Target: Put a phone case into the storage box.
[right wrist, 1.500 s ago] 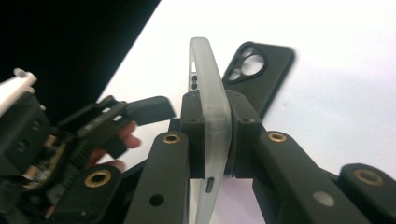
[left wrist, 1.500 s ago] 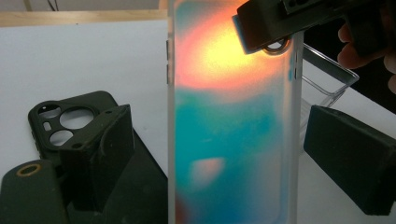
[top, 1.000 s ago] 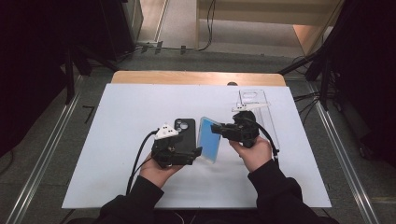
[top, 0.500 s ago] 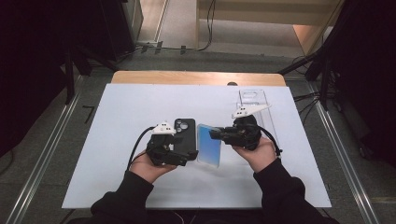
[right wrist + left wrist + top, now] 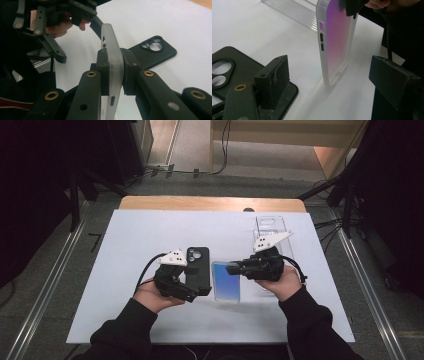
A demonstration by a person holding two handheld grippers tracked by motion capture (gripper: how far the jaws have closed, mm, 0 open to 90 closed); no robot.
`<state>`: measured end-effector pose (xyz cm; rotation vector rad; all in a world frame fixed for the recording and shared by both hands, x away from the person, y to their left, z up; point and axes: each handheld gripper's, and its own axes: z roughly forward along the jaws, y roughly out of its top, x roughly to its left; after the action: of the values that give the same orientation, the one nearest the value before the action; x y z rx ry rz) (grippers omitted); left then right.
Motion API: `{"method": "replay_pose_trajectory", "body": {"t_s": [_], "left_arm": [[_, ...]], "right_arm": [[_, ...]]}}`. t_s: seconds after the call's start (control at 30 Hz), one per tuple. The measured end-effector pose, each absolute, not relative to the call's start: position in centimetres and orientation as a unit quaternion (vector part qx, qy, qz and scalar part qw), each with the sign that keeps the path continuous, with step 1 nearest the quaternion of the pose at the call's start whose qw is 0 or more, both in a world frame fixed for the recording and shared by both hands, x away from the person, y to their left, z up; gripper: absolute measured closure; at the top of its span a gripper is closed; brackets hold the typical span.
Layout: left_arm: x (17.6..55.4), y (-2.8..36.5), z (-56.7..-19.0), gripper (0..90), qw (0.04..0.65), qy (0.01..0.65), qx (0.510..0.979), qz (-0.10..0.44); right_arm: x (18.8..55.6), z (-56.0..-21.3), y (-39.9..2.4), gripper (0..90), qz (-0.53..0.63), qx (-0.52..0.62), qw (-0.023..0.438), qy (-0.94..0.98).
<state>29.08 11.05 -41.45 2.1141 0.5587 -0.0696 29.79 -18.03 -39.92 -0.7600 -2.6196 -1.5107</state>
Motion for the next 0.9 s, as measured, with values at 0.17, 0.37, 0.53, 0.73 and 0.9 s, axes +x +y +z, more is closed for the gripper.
{"method": "replay_pose_trajectory", "body": {"t_s": [0.17, 0.37, 0.53, 0.73, 0.9], "left_arm": [[29.1, 11.0, -41.4, 19.2, 0.460, 0.207, 0.863, -0.031], [29.0, 10.8, -41.4, 21.1, 0.463, 0.195, 0.864, -0.033], [28.9, 10.8, -41.4, 26.4, 0.471, 0.187, 0.861, -0.039], [28.9, 10.8, -41.4, 38.3, 0.474, 0.174, 0.862, -0.049], [29.0, 10.8, -41.5, 48.8, 0.473, 0.170, 0.862, -0.061]], "right_arm": [[29.7, -40.1, -17.7, 76.4, -0.478, -0.205, 0.014, -0.854], [29.5, -40.3, -17.0, 76.4, -0.471, -0.178, 0.024, -0.864], [29.4, -40.4, -16.5, 76.4, -0.471, -0.160, 0.036, -0.867], [29.2, -40.5, -16.1, 76.4, -0.470, -0.139, 0.047, -0.870], [29.1, -40.5, -15.9, 76.4, -0.473, -0.127, 0.057, -0.870]]}}
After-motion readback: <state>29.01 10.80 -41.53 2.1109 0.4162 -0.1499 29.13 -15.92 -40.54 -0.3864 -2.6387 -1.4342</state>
